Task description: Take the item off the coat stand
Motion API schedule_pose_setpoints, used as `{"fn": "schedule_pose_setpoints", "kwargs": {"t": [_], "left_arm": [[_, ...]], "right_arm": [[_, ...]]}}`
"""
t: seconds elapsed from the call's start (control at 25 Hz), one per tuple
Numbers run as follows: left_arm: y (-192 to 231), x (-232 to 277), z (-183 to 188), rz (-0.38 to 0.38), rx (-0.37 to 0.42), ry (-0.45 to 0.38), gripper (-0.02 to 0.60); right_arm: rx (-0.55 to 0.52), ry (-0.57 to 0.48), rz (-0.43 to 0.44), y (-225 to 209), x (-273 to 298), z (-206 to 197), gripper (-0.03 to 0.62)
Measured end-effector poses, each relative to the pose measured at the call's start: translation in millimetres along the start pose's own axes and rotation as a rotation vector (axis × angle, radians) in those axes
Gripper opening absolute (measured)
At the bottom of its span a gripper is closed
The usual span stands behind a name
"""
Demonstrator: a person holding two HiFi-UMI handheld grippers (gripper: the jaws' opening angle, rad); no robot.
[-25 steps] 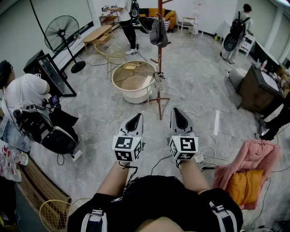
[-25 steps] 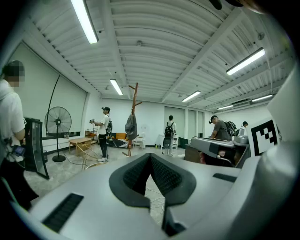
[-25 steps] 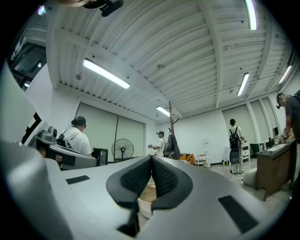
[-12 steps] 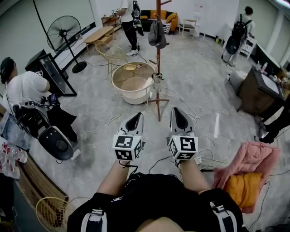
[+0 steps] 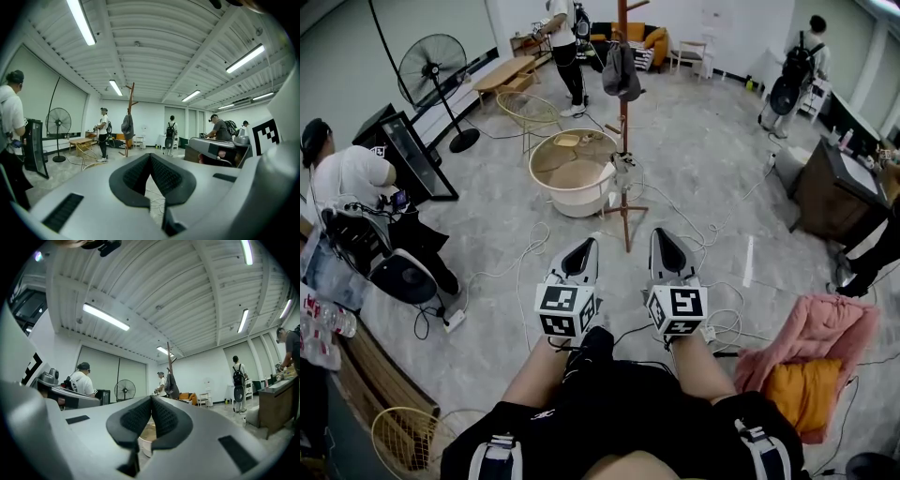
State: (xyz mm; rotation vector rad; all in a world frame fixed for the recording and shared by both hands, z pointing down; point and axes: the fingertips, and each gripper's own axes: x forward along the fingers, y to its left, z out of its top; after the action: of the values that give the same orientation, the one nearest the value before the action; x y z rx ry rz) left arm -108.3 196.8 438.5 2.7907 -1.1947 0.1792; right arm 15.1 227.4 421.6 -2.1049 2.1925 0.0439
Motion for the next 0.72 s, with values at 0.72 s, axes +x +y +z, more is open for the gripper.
{"fn": "schedule_pose_setpoints", "kwargs": {"t": [0.72], "left_arm": [[89, 195, -2, -0.076, -0.014, 0.010, 0.015]], "right_arm": [[-0.019, 0.012, -0.107, -95, 184, -36, 0.015]]}}
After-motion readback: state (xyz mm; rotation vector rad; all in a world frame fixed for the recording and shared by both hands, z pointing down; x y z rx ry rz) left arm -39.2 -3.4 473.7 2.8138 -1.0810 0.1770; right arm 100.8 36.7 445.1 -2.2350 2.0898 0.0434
